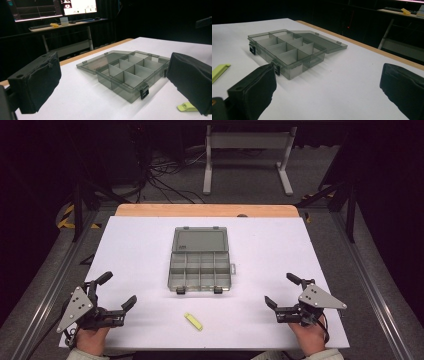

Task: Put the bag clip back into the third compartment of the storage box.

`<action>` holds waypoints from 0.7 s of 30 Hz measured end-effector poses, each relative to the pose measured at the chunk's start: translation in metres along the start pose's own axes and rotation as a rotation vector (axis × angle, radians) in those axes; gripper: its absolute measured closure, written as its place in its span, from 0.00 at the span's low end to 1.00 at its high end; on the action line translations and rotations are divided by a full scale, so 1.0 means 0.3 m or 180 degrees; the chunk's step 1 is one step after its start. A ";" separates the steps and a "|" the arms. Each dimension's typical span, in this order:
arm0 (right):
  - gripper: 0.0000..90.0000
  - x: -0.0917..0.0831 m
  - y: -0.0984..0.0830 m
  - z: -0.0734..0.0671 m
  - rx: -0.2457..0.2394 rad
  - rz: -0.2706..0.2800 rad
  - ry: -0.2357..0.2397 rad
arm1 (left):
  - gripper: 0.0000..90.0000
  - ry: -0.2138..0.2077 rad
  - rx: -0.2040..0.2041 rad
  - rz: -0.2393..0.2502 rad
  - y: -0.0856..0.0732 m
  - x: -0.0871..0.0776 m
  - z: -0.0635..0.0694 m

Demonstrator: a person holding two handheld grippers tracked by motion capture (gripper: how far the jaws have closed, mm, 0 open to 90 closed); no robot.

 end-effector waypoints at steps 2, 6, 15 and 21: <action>0.02 -0.003 0.005 -0.002 -0.0006 0.0035 0.0016 | 0.00 -0.0008 -0.0019 0.0007 -0.001 0.000 0.000; 0.02 -0.002 0.030 -0.019 0.0000 0.0032 0.0093 | 0.00 -0.0009 -0.0037 -0.0006 -0.004 0.001 0.000; 0.03 -0.018 0.153 -0.081 -0.0081 0.0109 0.0334 | 0.00 0.0002 -0.0024 -0.0024 -0.005 0.007 0.008; 0.03 0.014 0.206 -0.124 -0.0156 0.0131 0.0473 | 0.00 0.0015 -0.0015 -0.0006 -0.004 0.004 0.007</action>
Point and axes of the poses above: each handheld gripper's, and its own axes: x roughly forward along the jaws, y roughly out of its top, z roughly to its right, the point moved 2 cm from there along x, roughly forward along the jaws, and after that the axes turned 13 degrees about -z, right-handed, at the moved point
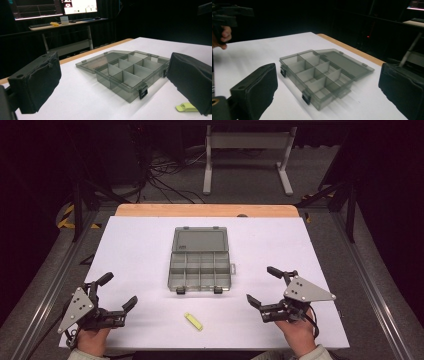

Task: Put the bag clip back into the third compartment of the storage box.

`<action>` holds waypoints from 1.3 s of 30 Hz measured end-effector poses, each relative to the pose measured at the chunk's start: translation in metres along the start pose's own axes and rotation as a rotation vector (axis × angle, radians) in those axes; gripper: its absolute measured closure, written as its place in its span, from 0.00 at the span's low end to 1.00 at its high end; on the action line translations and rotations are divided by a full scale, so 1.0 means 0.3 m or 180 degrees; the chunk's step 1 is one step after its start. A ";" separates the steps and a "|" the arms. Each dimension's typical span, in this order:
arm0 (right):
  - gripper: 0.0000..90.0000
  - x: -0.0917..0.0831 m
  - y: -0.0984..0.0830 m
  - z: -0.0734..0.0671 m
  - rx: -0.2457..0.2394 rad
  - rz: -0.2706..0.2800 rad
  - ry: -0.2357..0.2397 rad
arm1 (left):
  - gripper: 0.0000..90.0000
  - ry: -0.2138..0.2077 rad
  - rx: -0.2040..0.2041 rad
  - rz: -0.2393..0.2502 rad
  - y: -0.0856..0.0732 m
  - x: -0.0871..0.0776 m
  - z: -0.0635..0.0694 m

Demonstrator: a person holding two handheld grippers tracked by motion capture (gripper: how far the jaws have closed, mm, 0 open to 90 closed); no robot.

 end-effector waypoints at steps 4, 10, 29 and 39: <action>0.03 0.039 0.024 -0.021 -0.0056 -0.0020 0.0108 | 0.00 -0.0008 -0.0010 0.0011 0.000 0.001 -0.002; 0.03 0.076 0.060 -0.047 -0.0138 -0.0021 0.0219 | 0.00 -0.0010 -0.0001 0.0014 0.001 -0.002 -0.001; 0.03 0.219 0.140 -0.111 -0.0233 -0.0079 0.0541 | 0.00 -0.0028 -0.0001 0.0003 -0.001 0.002 -0.002; 0.03 0.266 0.165 -0.156 -0.0369 -0.0242 0.0623 | 0.00 -0.0029 0.0020 -0.0006 0.001 0.002 0.001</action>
Point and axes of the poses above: each handheld gripper's, and its own axes: x roughly forward along the jaws, y roughly out of its top, z roughly to its right, the point moved 2 cm from there along x, roughly forward along the jaws, and after that the axes turned 13 degrees about -z, right-handed, at the moved point
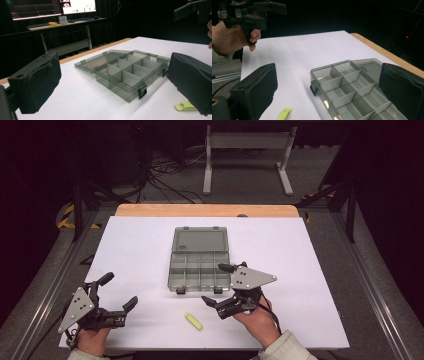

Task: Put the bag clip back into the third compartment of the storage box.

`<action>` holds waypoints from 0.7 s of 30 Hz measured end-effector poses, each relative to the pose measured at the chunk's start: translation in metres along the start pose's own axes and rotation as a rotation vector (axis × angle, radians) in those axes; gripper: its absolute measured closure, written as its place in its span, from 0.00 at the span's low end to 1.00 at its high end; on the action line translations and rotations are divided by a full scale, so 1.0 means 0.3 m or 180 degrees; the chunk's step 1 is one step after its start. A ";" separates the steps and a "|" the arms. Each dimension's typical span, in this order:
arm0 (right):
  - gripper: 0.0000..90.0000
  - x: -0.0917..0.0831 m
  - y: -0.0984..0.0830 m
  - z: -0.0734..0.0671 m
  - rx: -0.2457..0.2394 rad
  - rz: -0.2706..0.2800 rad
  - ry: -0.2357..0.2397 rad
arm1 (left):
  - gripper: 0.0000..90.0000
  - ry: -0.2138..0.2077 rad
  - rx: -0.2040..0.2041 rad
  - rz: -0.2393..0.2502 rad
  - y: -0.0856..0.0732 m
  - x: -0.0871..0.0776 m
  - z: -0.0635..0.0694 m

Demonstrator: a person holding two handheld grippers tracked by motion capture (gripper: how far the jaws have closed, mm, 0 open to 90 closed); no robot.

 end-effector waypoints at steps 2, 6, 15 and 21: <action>0.03 0.016 0.005 -0.009 0.0008 -0.0120 0.0010 | 0.00 -0.0002 0.0002 -0.0001 0.000 -0.001 -0.001; 0.12 0.033 0.010 -0.025 0.0004 -0.0335 0.0197 | 0.00 -0.0010 -0.0002 -0.0002 -0.001 -0.001 -0.002; 0.29 0.077 0.021 -0.063 -0.0138 -0.0815 0.0385 | 0.00 -0.0016 0.0007 -0.0014 -0.001 0.002 -0.001; 0.34 0.120 0.017 -0.084 -0.0162 -0.1132 0.0517 | 0.00 -0.0014 0.0006 -0.0011 -0.001 0.001 -0.001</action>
Point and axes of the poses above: each handheld gripper's, and its own axes: x roughly forward along the jaws, y roughly out of its top, z roughly to its right, the point moved 2 cm from there along x, roughly forward along the jaws, and after that the axes turned 13 degrees about -z, right-handed, at the moved point
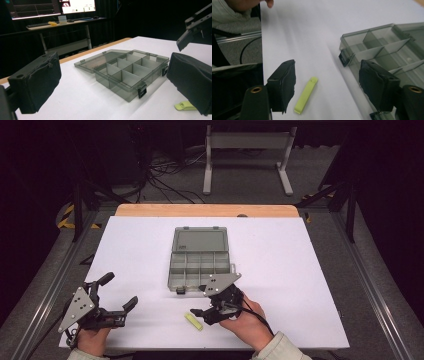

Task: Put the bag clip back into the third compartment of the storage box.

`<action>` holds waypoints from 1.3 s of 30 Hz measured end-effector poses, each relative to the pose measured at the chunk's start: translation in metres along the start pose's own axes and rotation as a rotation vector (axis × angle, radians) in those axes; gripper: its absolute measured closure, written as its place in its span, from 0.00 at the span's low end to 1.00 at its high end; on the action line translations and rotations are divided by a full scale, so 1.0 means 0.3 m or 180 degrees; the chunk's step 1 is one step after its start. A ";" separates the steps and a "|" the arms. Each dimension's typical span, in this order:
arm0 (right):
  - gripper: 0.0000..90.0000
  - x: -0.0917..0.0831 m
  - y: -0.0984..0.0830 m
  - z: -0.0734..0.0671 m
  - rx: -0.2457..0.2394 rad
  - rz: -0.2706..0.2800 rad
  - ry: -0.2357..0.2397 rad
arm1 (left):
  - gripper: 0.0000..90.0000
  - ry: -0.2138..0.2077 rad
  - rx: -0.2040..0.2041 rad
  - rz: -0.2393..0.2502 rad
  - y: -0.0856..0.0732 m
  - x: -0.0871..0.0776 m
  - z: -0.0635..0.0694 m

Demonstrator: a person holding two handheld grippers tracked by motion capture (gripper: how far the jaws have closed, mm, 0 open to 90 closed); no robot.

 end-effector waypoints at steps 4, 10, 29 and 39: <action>0.34 0.038 -0.002 -0.008 0.0004 -0.0186 0.0081 | 0.00 -0.0004 -0.0004 0.0000 0.000 -0.001 -0.001; 0.34 0.105 -0.012 -0.026 -0.0024 -0.0475 0.0184 | 0.00 -0.0012 -0.0007 -0.0009 -0.001 0.002 -0.001; 0.39 0.209 -0.032 -0.052 -0.0030 -0.0865 0.0366 | 0.00 -0.0021 -0.0016 -0.0016 -0.001 0.003 -0.003; 0.41 0.242 -0.038 -0.061 -0.0036 -0.0993 0.0409 | 0.00 -0.0025 -0.0018 -0.0013 -0.002 0.003 -0.004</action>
Point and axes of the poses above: each handheld gripper's, and its own axes: x roughly forward along the jaws, y roughly out of its top, z roughly to its right, the point moved 2 cm from there along x, roughly forward along the jaws, and after that the axes turned 13 degrees about -z, right-handed, at the moved point
